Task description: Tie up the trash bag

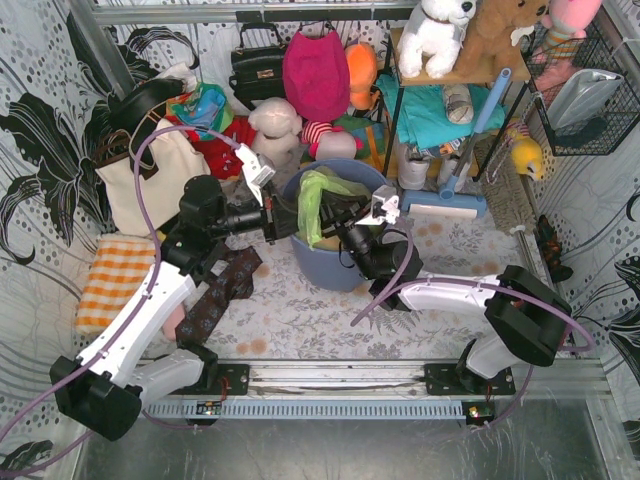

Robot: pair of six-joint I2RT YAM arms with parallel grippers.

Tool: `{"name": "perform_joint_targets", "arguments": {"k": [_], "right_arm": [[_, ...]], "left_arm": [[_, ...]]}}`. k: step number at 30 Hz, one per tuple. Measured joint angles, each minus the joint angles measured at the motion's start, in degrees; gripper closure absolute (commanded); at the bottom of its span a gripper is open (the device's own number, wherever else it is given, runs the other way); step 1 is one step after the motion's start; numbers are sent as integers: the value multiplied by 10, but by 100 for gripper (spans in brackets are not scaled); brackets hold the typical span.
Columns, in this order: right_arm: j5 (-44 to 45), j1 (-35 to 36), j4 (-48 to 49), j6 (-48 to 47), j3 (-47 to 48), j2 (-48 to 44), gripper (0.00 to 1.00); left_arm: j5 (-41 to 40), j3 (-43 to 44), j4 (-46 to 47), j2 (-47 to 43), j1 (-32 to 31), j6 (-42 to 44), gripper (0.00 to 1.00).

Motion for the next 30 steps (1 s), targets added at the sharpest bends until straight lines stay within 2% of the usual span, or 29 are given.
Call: {"name": "perform_joint_targets", "arguments": {"k": [7, 13, 16, 23, 30], "right_arm": [[-70, 0, 34, 1, 1, 8, 100], [-117, -1, 50, 7, 1, 25, 100], [-136, -4, 56, 7, 5, 29, 100], [-161, -11, 60, 17, 6, 31, 100], [-198, -18, 61, 17, 2, 31, 100]], "left_arm": [[-5, 0, -9, 2, -2, 3, 100], [-26, 0, -22, 2, -2, 9, 64], [-48, 1, -40, -3, -2, 16, 53], [-137, 6, -81, -61, -2, 31, 46], [-212, 38, -94, -114, -2, 41, 45]]}}
